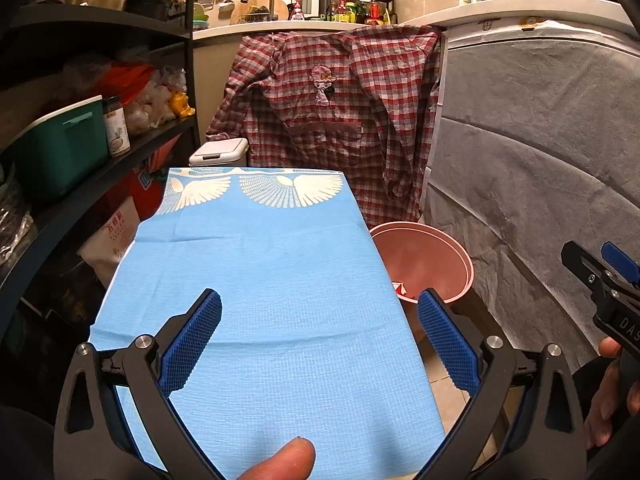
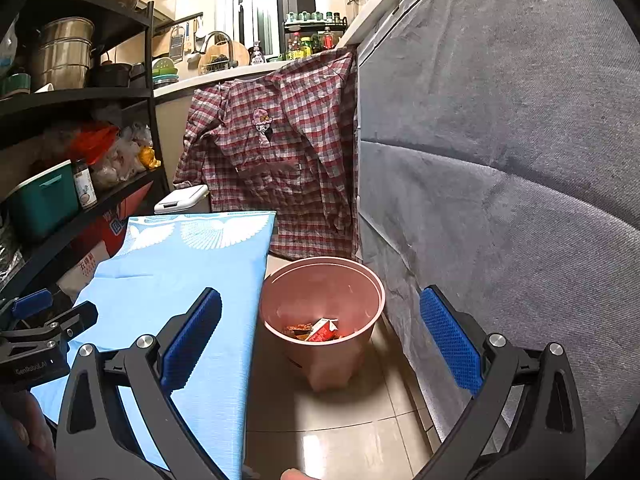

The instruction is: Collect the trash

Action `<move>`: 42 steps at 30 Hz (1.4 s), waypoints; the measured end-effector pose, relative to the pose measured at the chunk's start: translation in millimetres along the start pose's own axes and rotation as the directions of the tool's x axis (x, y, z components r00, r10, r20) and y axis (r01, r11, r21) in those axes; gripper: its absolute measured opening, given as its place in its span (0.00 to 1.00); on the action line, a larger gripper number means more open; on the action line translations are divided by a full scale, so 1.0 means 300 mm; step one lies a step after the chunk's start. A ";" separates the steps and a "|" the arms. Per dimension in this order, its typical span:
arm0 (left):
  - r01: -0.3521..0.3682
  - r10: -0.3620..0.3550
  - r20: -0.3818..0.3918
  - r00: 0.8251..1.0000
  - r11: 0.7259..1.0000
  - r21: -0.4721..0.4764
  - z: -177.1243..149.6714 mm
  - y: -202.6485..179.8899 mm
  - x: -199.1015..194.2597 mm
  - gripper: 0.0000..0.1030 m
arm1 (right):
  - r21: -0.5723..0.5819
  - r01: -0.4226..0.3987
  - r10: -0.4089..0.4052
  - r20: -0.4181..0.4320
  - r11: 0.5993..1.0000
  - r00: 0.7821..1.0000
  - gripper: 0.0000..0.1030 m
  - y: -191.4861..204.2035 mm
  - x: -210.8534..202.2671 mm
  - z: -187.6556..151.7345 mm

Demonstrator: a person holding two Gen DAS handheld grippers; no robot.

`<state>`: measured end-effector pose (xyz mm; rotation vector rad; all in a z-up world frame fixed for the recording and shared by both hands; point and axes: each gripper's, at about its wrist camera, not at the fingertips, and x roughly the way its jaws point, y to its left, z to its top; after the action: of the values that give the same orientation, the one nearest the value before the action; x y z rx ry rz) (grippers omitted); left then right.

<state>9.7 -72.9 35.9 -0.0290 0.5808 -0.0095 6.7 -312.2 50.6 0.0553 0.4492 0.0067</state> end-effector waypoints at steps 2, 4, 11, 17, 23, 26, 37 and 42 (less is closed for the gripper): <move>-0.001 0.001 0.002 1.000 1.000 0.001 0.000 -0.001 0.000 0.93 | 0.000 0.001 -0.001 0.001 1.000 1.000 0.95 -0.001 0.000 0.001; 0.000 0.000 0.002 1.000 1.000 0.002 0.001 -0.005 0.000 0.93 | 0.001 0.001 -0.001 0.000 1.000 1.000 0.95 -0.003 0.001 0.002; -0.002 0.002 0.001 1.000 1.000 0.001 0.002 -0.006 0.001 0.93 | 0.001 0.002 -0.002 0.002 1.000 1.000 0.95 -0.004 0.001 0.004; -0.001 0.001 0.001 1.000 1.000 0.001 0.000 -0.007 0.000 0.93 | 0.009 0.002 -0.002 0.002 1.000 1.000 0.95 -0.013 0.002 0.006; 0.000 0.000 0.003 1.000 1.000 0.005 -0.001 -0.014 -0.001 0.93 | 0.007 0.003 -0.003 0.003 1.000 1.000 0.95 -0.020 0.002 0.009; 0.000 0.000 0.002 1.000 1.000 0.003 -0.001 -0.013 -0.001 0.92 | 0.009 0.002 -0.002 0.003 1.000 1.000 0.95 -0.019 0.001 0.009; 0.003 -0.003 0.003 1.000 1.000 0.005 -0.001 -0.024 -0.004 0.93 | 0.006 0.001 -0.001 0.005 1.000 1.000 0.95 -0.027 0.007 0.018; 0.002 -0.002 0.003 1.000 1.000 0.005 -0.001 -0.034 -0.006 0.93 | 0.007 0.001 -0.001 0.005 1.000 1.000 0.95 -0.024 0.005 0.015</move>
<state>7.9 -83.0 36.9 -0.0247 0.5778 -0.0130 10.1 -319.6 53.6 0.0619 0.4444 0.0044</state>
